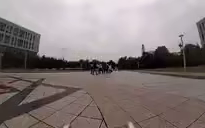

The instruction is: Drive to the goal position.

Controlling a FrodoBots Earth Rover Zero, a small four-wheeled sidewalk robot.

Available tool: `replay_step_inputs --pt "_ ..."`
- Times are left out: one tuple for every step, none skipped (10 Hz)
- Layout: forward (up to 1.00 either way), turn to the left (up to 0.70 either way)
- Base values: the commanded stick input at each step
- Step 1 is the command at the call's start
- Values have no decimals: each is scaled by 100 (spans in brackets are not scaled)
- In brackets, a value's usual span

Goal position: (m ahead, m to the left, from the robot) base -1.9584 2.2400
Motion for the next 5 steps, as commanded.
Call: replay_step_inputs --pt "70 1" --pt "70 1" --pt "70 1" --pt "70 1" --pt "70 1"
